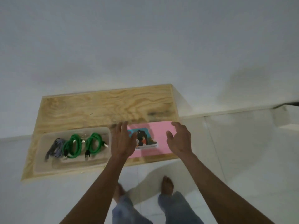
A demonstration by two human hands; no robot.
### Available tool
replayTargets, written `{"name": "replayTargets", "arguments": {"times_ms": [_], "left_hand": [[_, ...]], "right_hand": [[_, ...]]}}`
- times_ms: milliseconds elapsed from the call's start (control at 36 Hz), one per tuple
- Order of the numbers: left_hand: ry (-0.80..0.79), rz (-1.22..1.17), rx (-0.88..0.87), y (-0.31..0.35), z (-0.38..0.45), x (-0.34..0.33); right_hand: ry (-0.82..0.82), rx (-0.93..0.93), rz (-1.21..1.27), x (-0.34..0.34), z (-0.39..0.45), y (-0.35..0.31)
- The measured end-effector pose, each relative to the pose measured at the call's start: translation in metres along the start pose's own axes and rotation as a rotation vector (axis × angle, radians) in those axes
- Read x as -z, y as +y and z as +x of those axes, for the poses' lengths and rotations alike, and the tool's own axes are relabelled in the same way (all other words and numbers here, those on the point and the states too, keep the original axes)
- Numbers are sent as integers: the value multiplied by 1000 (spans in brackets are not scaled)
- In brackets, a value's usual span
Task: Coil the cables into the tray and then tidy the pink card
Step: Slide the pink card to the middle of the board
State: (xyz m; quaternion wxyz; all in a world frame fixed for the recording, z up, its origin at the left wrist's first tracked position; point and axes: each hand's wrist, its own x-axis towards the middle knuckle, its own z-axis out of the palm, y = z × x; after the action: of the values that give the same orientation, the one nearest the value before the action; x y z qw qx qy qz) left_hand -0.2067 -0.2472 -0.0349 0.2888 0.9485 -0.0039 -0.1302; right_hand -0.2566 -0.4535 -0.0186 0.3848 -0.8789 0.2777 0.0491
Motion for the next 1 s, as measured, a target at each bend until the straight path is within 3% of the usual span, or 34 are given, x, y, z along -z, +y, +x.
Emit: {"name": "replayTargets", "arguments": {"times_ms": [250, 583, 778, 1000], "left_hand": [[13, 56, 253, -22, -3, -65], [101, 51, 189, 11, -2, -96], [178, -91, 157, 41, -8, -71], [353, -95, 149, 48, -21, 7]], "right_hand": [[-137, 5, -151, -21, 23, 61], [-93, -54, -68, -19, 25, 81], [19, -78, -48, 11, 23, 57], [94, -7, 18, 24, -6, -4]]}}
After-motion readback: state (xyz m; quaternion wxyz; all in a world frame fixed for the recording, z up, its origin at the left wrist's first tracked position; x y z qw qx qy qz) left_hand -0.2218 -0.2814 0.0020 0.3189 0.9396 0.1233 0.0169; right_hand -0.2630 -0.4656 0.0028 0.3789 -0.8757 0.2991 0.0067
